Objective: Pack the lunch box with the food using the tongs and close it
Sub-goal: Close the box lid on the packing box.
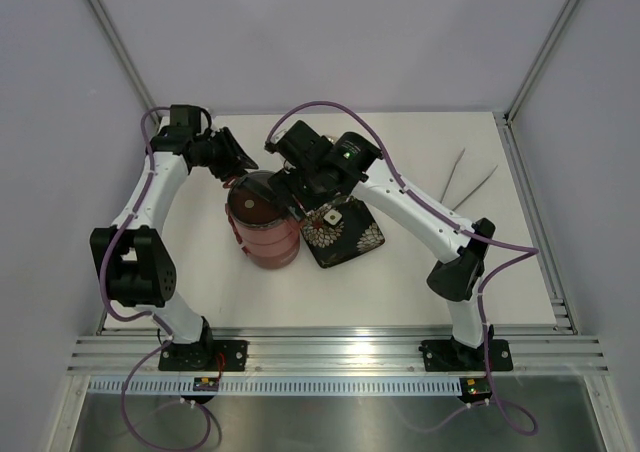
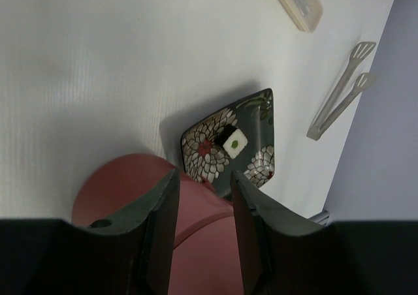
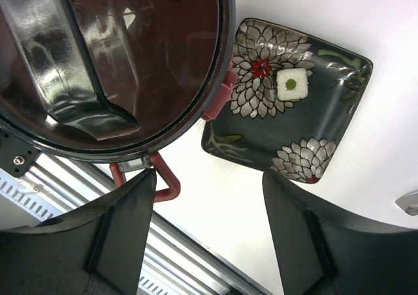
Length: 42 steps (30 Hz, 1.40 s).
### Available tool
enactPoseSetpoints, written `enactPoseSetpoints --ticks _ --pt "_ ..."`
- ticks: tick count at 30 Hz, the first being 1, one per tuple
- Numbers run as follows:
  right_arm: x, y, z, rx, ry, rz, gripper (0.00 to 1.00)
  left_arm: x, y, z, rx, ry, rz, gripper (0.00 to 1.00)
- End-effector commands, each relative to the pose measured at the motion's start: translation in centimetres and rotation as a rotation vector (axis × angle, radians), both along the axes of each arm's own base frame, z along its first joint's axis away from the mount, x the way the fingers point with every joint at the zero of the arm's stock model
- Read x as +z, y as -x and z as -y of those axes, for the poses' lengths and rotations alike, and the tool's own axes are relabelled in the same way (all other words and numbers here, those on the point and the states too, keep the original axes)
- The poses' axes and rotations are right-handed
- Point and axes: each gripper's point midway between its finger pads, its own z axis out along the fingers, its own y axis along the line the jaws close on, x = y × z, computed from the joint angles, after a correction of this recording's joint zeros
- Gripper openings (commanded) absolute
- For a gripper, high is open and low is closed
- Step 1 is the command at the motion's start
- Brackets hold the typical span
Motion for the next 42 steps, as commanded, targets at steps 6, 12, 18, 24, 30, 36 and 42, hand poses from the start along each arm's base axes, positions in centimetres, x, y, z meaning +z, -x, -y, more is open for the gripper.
enactPoseSetpoints --ticks 6,12,18,24,30,36,42 --pt "1.3 -0.1 -0.2 0.030 -0.040 0.020 0.74 3.3 2.4 0.4 -0.055 -0.002 0.081 0.39" --pt "2.9 1.7 -0.9 0.111 -0.123 0.017 0.80 3.2 3.1 0.1 -0.061 -0.025 0.065 0.38" --pt "1.8 1.7 -0.9 0.126 -0.096 0.004 0.81 2.2 3.7 -0.3 -0.059 -0.054 0.042 0.38" --pt "1.8 0.4 -0.5 0.072 -0.067 0.051 0.81 1.6 3.5 -0.6 -0.040 -0.069 0.037 0.38" --pt "3.7 -0.4 0.3 0.026 -0.090 0.110 0.81 1.7 3.1 -0.8 -0.032 -0.074 0.046 0.38" --pt "5.8 0.9 -0.3 0.073 -0.175 0.092 0.81 1.5 3.0 -0.8 -0.023 -0.075 0.041 0.37" --pt "6.2 3.1 -1.4 0.163 -0.225 0.035 0.81 1.5 3.0 -0.9 -0.023 -0.077 0.042 0.37"
